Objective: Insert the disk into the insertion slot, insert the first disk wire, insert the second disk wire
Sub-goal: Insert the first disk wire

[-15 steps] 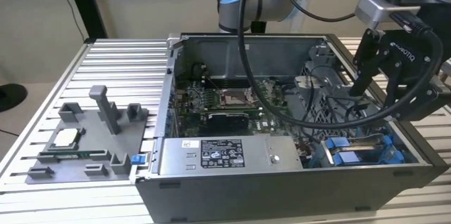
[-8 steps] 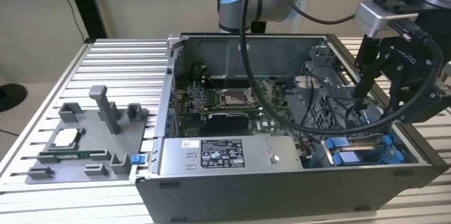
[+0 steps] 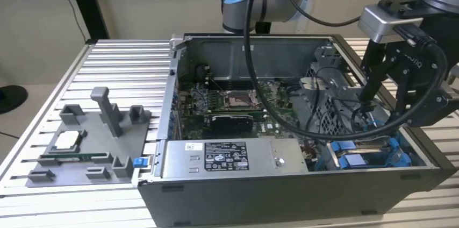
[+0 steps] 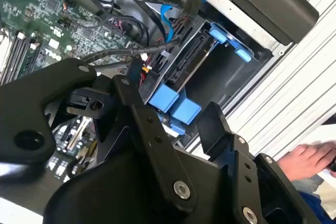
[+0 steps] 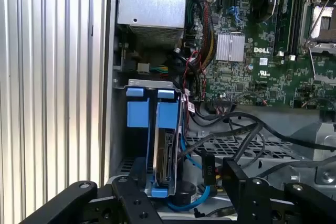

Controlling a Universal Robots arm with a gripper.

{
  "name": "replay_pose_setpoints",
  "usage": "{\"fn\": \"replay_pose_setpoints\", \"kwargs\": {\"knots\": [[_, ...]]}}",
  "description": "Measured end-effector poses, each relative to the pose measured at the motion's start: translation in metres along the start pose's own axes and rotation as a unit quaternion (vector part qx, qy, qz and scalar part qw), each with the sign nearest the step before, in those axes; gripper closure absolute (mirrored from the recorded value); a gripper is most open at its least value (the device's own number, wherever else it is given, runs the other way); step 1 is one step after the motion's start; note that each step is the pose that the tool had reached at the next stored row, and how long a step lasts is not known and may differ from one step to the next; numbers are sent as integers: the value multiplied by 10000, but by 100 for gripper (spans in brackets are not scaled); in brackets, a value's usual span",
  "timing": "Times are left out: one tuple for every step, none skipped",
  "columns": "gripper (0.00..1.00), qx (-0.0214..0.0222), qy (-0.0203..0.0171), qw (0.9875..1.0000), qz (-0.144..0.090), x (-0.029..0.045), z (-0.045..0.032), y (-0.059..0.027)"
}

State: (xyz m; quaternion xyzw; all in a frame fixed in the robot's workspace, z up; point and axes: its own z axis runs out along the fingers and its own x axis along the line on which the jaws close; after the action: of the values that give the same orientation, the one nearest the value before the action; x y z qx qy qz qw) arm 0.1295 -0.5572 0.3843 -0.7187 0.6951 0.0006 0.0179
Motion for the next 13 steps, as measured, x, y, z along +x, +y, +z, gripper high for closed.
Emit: {"fn": "replay_pose_setpoints", "kwargs": {"knots": [[0,5,0,10000,0,0,5,0],[0,14,1,10000,0,-1,9,1],[0,21,1,10000,0,-2,15,0],[0,26,1,10000,-1,-4,21,0],[0,28,2,10000,-1,-9,25,0],[0,28,2,10000,-1,-17,27,0],[0,29,1,10000,-1,-29,29,0],[0,29,2,10000,-1,-46,29,-1],[0,29,2,10000,1,-63,30,-1],[0,29,2,10000,4,-80,32,-2],[0,29,1,10000,5,-91,32,-2],[0,29,0,10000,6,-95,32,-2],[0,29,0,10000,6,-95,32,-2]]}}
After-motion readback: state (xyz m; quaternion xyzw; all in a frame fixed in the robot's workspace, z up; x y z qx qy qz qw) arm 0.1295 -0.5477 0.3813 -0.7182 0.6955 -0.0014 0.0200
